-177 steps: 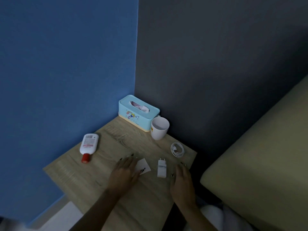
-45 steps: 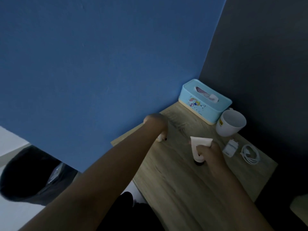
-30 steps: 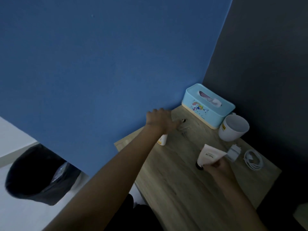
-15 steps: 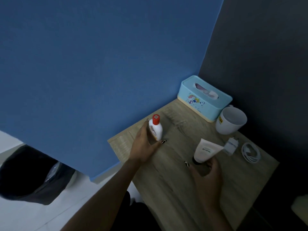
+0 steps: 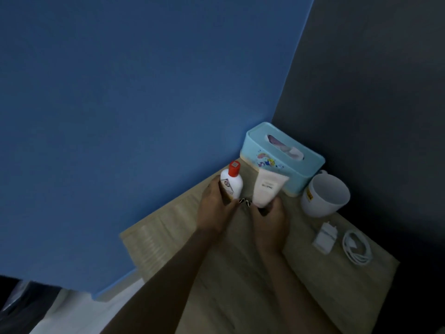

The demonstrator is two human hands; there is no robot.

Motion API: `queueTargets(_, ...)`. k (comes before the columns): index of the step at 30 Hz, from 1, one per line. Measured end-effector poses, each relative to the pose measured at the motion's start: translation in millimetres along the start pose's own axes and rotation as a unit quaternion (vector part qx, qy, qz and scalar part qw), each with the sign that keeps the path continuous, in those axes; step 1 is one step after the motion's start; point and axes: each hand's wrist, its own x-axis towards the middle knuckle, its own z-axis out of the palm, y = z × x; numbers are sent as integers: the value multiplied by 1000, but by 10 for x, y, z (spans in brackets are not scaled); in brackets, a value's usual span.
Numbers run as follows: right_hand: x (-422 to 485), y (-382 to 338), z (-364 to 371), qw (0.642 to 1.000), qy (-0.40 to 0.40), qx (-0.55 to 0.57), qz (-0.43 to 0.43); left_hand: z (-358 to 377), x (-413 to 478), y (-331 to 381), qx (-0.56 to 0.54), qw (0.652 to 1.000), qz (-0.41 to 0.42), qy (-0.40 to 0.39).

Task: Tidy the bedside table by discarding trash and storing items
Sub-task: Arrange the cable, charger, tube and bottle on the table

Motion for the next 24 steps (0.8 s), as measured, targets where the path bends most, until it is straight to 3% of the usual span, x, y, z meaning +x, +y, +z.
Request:
queueTargets(11,579,-38,355,993,98,-58,-9,373,747,-33,4,1000,27,-2)
queueTargets(24,617,23,380,989,82,-116,-33,404,739,-43,16,999,35,6)
